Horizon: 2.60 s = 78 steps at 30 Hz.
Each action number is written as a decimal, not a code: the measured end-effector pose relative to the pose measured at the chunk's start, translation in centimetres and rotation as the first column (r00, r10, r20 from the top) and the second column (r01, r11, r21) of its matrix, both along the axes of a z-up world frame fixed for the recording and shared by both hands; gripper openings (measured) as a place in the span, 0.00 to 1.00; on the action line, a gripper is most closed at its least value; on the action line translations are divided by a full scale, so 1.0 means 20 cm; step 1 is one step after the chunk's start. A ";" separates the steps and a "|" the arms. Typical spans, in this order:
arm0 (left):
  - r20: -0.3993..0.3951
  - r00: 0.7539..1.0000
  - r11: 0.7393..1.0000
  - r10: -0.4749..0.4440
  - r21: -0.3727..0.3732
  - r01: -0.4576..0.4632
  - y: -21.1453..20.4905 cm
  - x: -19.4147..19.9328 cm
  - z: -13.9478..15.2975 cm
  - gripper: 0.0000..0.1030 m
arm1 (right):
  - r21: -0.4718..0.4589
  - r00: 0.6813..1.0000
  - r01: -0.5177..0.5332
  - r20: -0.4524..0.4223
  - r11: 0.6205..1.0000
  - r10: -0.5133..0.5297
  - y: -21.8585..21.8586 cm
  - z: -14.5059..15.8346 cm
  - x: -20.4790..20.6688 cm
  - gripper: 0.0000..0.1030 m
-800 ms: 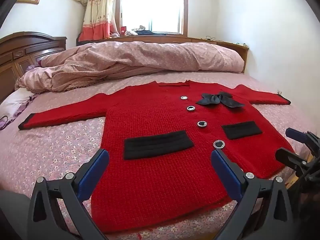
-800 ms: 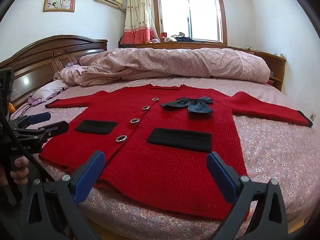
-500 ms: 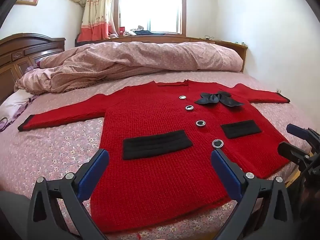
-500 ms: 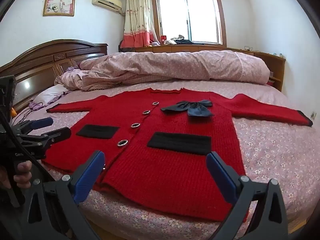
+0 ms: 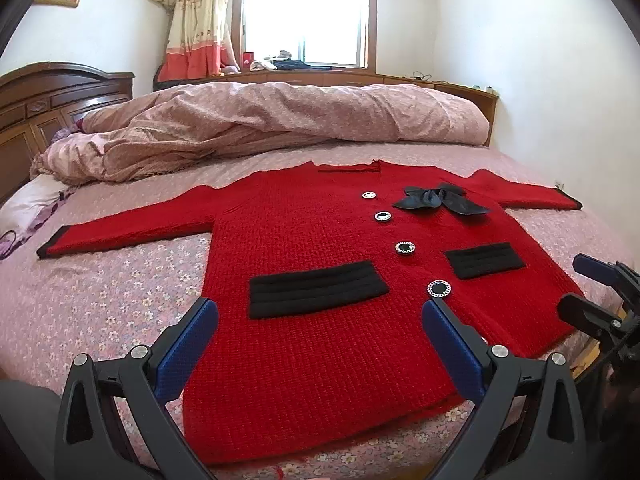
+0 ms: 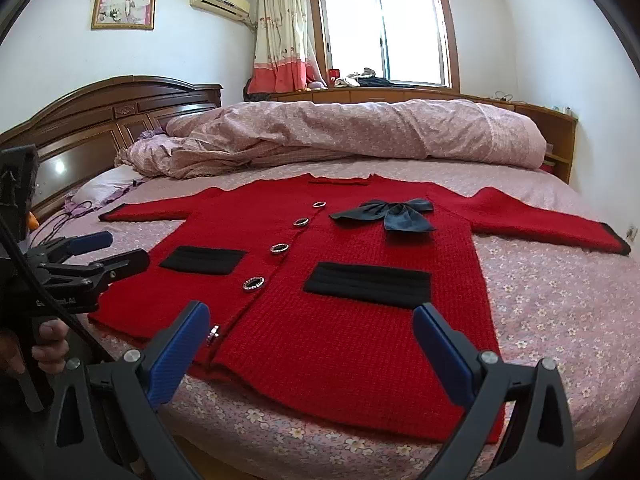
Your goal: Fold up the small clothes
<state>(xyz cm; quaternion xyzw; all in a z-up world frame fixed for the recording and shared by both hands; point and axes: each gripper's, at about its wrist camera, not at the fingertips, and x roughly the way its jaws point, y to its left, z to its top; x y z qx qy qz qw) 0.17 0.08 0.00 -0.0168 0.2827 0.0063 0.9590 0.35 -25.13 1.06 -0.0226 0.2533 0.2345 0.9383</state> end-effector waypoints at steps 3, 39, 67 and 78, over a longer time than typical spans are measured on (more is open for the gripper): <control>0.004 1.000 1.000 -0.004 -0.014 0.004 0.01 0.00 0.00 0.96 | 0.000 1.000 0.001 -0.004 1.000 -0.001 0.00 0.00 0.00 1.00; -0.017 1.000 1.000 -0.026 -0.016 0.026 -0.03 0.01 -0.01 0.96 | -0.020 0.999 -0.013 -0.032 1.000 0.012 0.03 -0.02 0.00 1.00; -0.018 1.000 1.000 -0.025 -0.020 0.024 -0.02 0.02 -0.01 0.96 | -0.022 0.999 -0.015 -0.041 1.000 0.014 0.05 -0.03 0.00 1.00; -0.032 0.999 0.995 -0.006 -0.102 0.002 0.07 0.04 0.00 0.96 | 0.016 0.999 -0.032 -0.040 0.999 0.033 0.06 -0.01 0.04 1.00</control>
